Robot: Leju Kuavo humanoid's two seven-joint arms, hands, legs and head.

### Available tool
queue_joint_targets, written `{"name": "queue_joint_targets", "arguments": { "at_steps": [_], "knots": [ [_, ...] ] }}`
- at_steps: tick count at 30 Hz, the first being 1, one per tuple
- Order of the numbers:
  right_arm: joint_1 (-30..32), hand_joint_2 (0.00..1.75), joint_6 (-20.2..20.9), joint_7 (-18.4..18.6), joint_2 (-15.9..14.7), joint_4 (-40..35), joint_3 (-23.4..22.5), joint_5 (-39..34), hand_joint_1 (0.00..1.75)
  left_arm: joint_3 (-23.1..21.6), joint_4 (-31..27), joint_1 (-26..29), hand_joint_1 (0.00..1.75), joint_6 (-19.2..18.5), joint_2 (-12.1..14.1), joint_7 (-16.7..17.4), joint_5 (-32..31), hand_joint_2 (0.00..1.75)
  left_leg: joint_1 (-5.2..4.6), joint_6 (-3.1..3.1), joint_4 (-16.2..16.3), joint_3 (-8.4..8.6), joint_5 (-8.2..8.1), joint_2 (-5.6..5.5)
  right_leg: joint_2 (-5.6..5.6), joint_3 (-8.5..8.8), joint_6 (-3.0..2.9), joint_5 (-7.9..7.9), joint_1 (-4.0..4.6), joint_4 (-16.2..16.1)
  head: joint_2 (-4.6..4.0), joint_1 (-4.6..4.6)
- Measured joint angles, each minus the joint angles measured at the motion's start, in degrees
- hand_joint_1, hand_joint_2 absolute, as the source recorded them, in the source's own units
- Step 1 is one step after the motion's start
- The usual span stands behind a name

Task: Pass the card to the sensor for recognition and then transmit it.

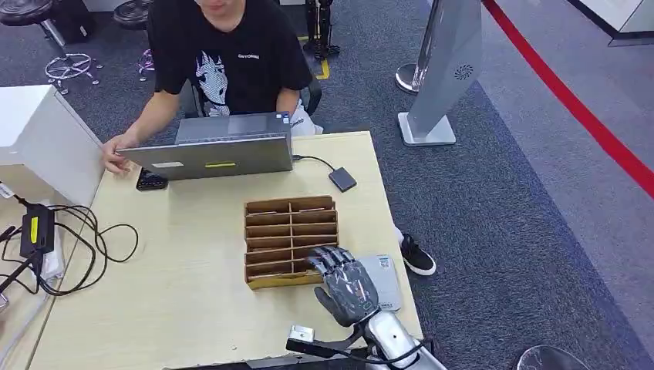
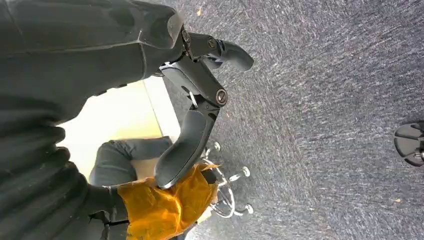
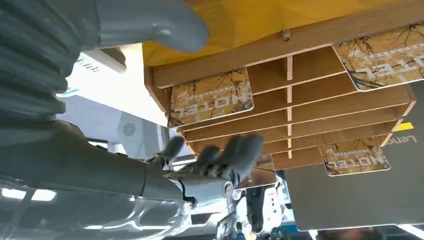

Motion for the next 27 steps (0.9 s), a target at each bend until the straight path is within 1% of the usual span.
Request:
{"name": "queue_joint_targets", "arguments": {
  "at_steps": [7, 8, 9, 10, 13, 16, 18, 27],
  "knots": [
    [0.0, 1.75, 0.0, 0.0, 0.0, 0.0, 0.0, 0.0, 0.66, 0.0, 0.0, 0.0, 0.00, 0.0, 0.0, 0.0, 0.0, 1.75, 0.00, 0.00, 0.0, 0.00, 0.00, 0.00, 0.00, 0.00, 0.00, 0.00, 0.00, 0.0, 0.00, 0.00],
    [0.0, 1.75, 0.0, 0.0, 0.0, 0.0, 0.0, 0.0, 1.31, 0.0, 0.0, 0.0, 0.00, 0.0, 0.0, 0.0, 0.0, 1.75, 0.00, 0.00, 0.0, 0.00, 0.00, 0.00, 0.00, 0.00, 0.00, 0.00, 0.00, 0.0, 0.00, 0.00],
    [0.0, 1.75, 0.0, 0.0, 0.0, 0.0, 0.0, 0.0, 1.45, 0.0, 0.0, 0.0, 0.00, 0.0, 0.0, 0.0, 0.0, 1.75, 0.00, 0.00, 0.0, 0.00, 0.00, 0.00, 0.00, 0.00, 0.00, 0.00, 0.00, 0.0, 0.00, 0.00],
    [0.0, 1.75, 0.0, 0.0, 0.0, 0.0, 0.0, 0.0, 1.55, 0.0, 0.0, 0.0, 0.00, 0.0, 0.0, 0.0, 0.0, 1.75, 0.00, 0.00, 0.0, 0.00, 0.00, 0.00, 0.00, 0.00, 0.00, 0.00, 0.00, 0.0, 0.00, 0.00],
    [0.0, 1.75, -0.1, 0.0, 0.0, 0.0, 0.0, 0.0, 1.52, 0.0, 0.0, 0.0, 0.00, 0.0, 0.0, 0.0, 0.0, 1.75, 0.00, 0.00, 0.0, 0.00, 0.00, 0.00, 0.00, 0.00, 0.00, 0.00, 0.00, 0.0, 0.00, 0.00],
    [-0.2, 1.75, -0.2, 0.2, 0.0, -0.4, 0.0, 0.8, 1.55, 0.0, 0.0, 0.0, 0.00, 0.1, 0.0, 0.1, 0.1, 1.75, 0.00, 0.00, 0.0, 0.00, 0.00, 0.00, 0.00, 0.00, 0.00, 0.00, 0.00, 0.0, 0.00, 0.00],
    [-0.2, 1.75, -0.2, 0.2, 0.0, -0.5, 0.1, 0.9, 1.54, 0.0, 0.0, 0.0, 0.00, 0.1, 0.0, 0.2, 0.1, 1.75, 0.00, 0.00, 0.0, 0.00, 0.00, 0.00, 0.00, 0.00, 0.00, 0.00, 0.00, 0.0, 0.00, 0.00],
    [-0.1, 1.75, -0.3, 1.1, 0.0, -1.7, 1.3, 1.7, 1.75, 0.0, 0.0, 0.0, 0.00, 0.1, 0.0, 0.5, 0.0, 1.75, 0.00, 0.00, 0.0, 0.00, 0.00, 0.00, 0.00, -0.01, 0.00, 0.00, 0.00, 0.0, 0.00, 0.00]
  ]
}}
